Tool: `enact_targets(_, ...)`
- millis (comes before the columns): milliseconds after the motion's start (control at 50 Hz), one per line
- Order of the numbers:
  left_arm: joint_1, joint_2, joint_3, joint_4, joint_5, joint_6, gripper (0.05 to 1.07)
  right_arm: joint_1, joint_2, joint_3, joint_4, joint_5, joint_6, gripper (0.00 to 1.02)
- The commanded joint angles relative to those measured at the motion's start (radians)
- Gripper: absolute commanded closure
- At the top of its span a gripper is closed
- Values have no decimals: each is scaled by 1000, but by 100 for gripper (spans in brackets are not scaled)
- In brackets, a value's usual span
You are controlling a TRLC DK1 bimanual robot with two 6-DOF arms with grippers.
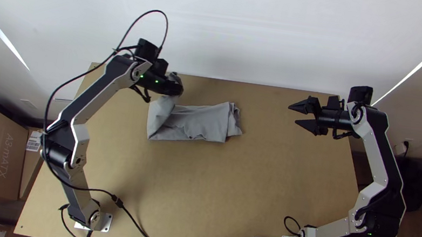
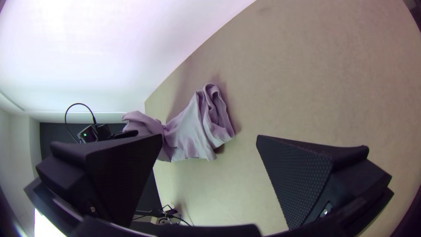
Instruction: Fold the t-shirt
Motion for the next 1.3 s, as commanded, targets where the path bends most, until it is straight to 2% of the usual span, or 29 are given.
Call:
enact_targets(0, -44, 55, 94, -9, -6, -36, 105, 3, -32, -36, 2, 11, 7, 3)
enact_targets(440, -188, 296, 330, -66, -48, -62, 105, 5, -27, -48, 7, 52, 11, 3)
enact_targets(700, -274, 405, 412, -22, -72, -114, 104, 35, -16, -96, 39, 92, 13, 3)
enact_targets(720, -282, 408, 412, -6, -75, -134, 100, 40, -15, -102, 46, 98, 13, 3)
enact_targets(740, -286, 409, 412, 11, -74, -151, 87, 46, -13, -108, 54, 103, 13, 3)
enact_targets(760, -294, 411, 412, 20, -74, -155, 70, 51, -12, -112, 60, 107, 13, 3)
enact_targets(800, -300, 408, 412, 40, -74, -158, 16, 66, -9, -126, 77, 120, 13, 3)
enact_targets(820, -303, 403, 409, 61, -77, -160, 7, 72, -7, -132, 85, 130, 13, 3)
enact_targets(840, -303, 397, 407, 87, -80, -169, 10, 84, -4, -137, 94, 140, 13, 3)
enact_targets(980, -302, 333, 407, 165, -78, -209, 10, 129, 23, -152, 128, 175, 7, 3)
enact_targets(1140, -283, 253, 401, 144, -78, -200, 10, 196, 79, -109, 135, 210, -16, 3)
enact_targets(1280, -222, 173, 358, 98, -78, -175, 10, 250, 132, -60, 137, 215, -33, 3)
